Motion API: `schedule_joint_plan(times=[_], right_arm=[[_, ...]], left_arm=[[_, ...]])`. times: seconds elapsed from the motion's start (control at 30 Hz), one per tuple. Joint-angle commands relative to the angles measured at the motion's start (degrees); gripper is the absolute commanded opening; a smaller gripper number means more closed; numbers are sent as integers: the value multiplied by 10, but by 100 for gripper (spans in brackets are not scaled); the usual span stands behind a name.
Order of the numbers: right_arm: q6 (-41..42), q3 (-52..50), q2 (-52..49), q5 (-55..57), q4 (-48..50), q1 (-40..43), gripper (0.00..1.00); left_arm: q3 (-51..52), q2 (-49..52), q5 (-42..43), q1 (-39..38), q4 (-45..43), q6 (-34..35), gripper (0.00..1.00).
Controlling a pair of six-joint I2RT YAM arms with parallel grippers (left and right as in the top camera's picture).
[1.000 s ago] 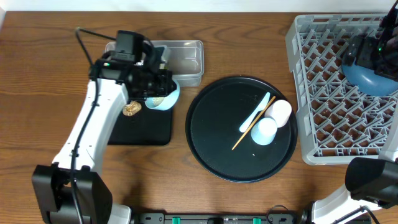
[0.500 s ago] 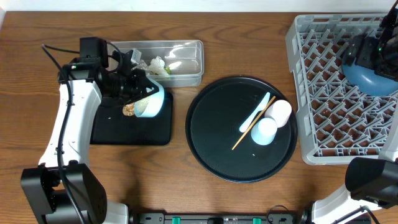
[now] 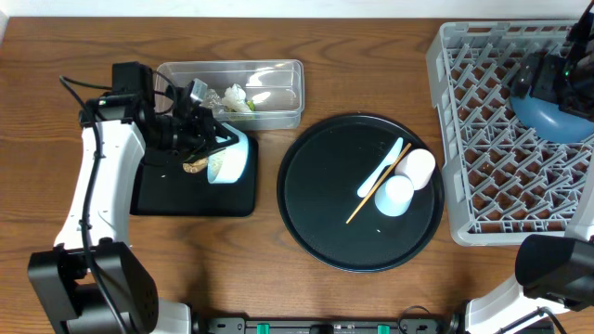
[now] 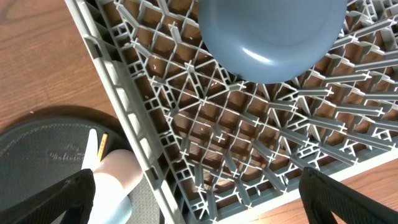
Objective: Sort waste into correct bins and load items into the dishwasher rack
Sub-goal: 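Tilt the bowl with the left gripper to pour rice onto the black tray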
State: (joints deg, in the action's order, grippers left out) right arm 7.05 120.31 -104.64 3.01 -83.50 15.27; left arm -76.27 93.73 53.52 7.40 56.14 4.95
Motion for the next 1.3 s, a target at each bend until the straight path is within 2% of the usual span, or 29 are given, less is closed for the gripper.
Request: schedule_joint_plan(times=[0.0, 0.33, 0.6, 0.8, 1.27], right_arm=[[6, -1, -3, 0, -1, 3, 99], [6, -1, -3, 0, -1, 3, 99], [6, -1, -3, 0, -1, 3, 99], [6, -1, -3, 0, -1, 3, 99], [6, -1, -3, 0, -1, 3, 99]], left_arm=[[7, -9, 51, 25, 0, 8, 6], [69, -9, 84, 89, -30, 9, 6], [97, -9, 125, 99, -72, 8, 5], [120, -9, 200, 99, -98, 8, 6], [133, -8, 200, 99, -134, 12, 6]])
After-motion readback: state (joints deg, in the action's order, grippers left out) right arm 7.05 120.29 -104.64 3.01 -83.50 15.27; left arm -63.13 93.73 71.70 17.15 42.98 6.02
